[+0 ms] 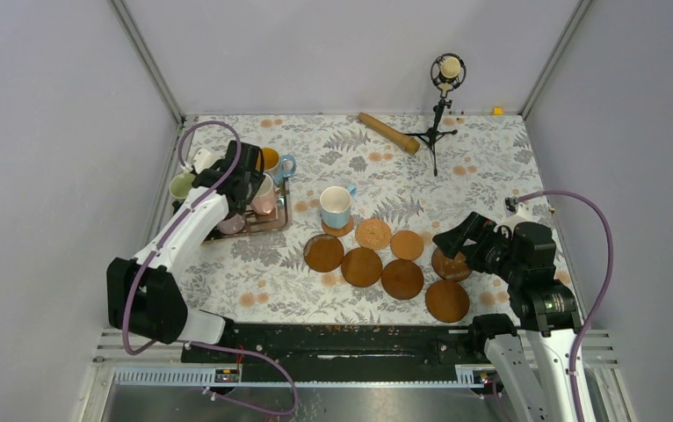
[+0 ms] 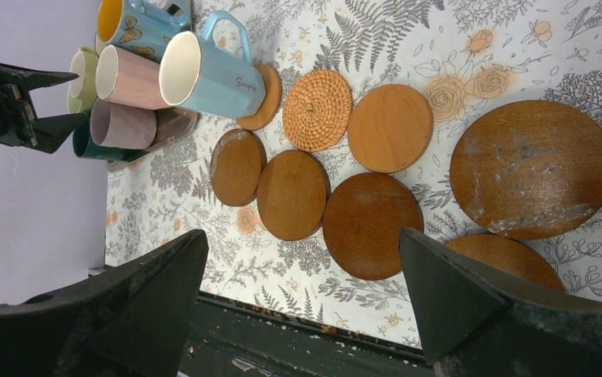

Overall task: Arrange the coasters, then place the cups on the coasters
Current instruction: Pick up the cup from the tray, then place the cup on the coaster.

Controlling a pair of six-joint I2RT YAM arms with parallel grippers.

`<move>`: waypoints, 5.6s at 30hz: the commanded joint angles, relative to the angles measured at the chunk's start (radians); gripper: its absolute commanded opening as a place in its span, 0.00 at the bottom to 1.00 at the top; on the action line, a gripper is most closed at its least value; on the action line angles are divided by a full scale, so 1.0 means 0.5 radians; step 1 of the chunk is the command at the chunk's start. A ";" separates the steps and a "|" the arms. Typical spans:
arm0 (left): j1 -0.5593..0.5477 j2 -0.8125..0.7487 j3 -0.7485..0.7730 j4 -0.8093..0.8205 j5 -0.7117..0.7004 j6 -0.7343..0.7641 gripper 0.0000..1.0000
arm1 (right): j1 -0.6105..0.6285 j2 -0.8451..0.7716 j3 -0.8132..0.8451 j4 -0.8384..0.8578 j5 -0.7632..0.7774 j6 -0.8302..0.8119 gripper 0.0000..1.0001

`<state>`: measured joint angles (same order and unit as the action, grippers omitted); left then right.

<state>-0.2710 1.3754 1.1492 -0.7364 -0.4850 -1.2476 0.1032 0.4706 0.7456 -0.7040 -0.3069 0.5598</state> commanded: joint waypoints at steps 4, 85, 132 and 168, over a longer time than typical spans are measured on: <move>0.045 0.138 0.016 0.128 0.063 -0.049 0.59 | 0.008 -0.012 0.084 -0.012 0.041 -0.055 1.00; -0.922 0.525 1.076 0.215 1.618 2.733 0.00 | 0.010 -0.080 0.084 -0.147 0.198 -0.113 0.99; -1.016 1.103 1.155 0.300 1.347 2.894 0.00 | 0.008 -0.071 0.097 -0.152 0.199 -0.114 0.99; -0.999 0.882 1.117 0.375 1.208 2.767 0.42 | 0.008 -0.075 0.064 -0.151 0.185 -0.121 1.00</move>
<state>-0.7746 1.9285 1.6749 -0.6075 0.1581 0.1726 0.1032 0.4316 0.7753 -0.7849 -0.2199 0.5125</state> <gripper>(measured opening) 0.416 0.993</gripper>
